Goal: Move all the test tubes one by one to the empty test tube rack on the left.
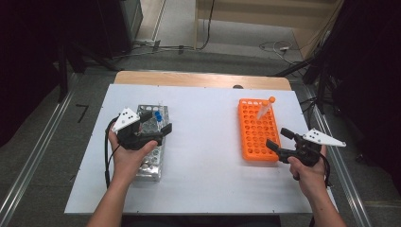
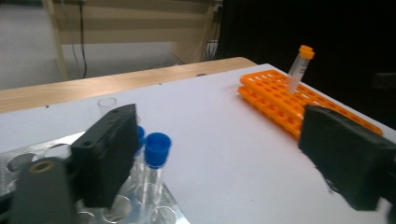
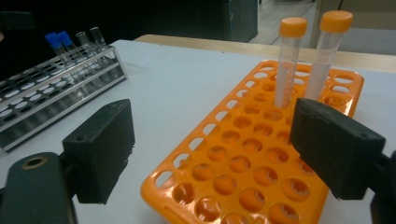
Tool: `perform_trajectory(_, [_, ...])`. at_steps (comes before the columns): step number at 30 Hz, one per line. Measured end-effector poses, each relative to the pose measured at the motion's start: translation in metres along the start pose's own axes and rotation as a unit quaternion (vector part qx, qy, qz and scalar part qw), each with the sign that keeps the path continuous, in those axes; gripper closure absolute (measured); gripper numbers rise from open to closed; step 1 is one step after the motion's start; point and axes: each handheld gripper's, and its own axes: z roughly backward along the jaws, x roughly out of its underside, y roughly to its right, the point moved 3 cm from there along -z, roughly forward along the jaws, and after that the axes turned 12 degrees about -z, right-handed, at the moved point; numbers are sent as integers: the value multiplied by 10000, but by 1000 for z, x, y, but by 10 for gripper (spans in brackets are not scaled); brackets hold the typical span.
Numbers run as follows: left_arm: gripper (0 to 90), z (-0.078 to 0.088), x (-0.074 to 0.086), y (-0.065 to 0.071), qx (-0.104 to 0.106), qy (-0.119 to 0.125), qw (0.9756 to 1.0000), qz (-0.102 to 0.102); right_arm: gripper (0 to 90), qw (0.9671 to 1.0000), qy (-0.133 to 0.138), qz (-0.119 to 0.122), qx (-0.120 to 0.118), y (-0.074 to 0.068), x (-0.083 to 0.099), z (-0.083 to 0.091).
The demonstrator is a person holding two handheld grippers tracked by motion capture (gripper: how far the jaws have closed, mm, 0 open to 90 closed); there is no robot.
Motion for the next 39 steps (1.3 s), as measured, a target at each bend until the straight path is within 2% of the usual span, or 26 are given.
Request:
perform_trajectory(3, [0, 4, -1, 7, 216, 79, 9997, 17, 242, 9999, -48, -40, 139, 5, -7, -10])
perform_trajectory(7, [0, 7, 0, 16, 448, 146, 9989, -36, 358, 9997, -73, -111, 212, 14, -16, -25])
perform_trajectory(12, [0, 7, 3, 23, 460, 40, 9988, -185, 425, 9994, -171, -97, 279, 25, -25, -43])
perform_trajectory(16, [0, 8, 7, 26, 467, -29, 9987, -181, 482, 9989, -257, -120, 373, 37, -31, -57])
perform_trajectory(18, [0, 8, 9, 27, 470, -69, 9987, -186, 513, 9988, -296, -159, 348, 42, -32, -63])
perform_trajectory(23, [0, 9, 10, 28, 443, -112, 9988, -196, 559, 9981, -533, -129, 294, 47, -31, -78])
perform_trajectory(28, [0, 9, 10, 28, 451, -115, 9988, -176, 554, 9958, -722, -50, 556, 53, -29, -91])
perform_trajectory(31, [0, 8, 11, 28, 456, -135, 9987, -177, 557, 9947, -841, -82, 588, 57, -29, -96])
perform_trajectory(37, [0, 5, 12, 30, 465, -189, 9986, -183, 576, 9923, -1014, 117, 699, 60, -32, -104])
perform_trajectory(39, [0, 5, 11, 30, 458, -203, 9986, -175, 597, 9921, -977, 169, 763, 60, -33, -105])
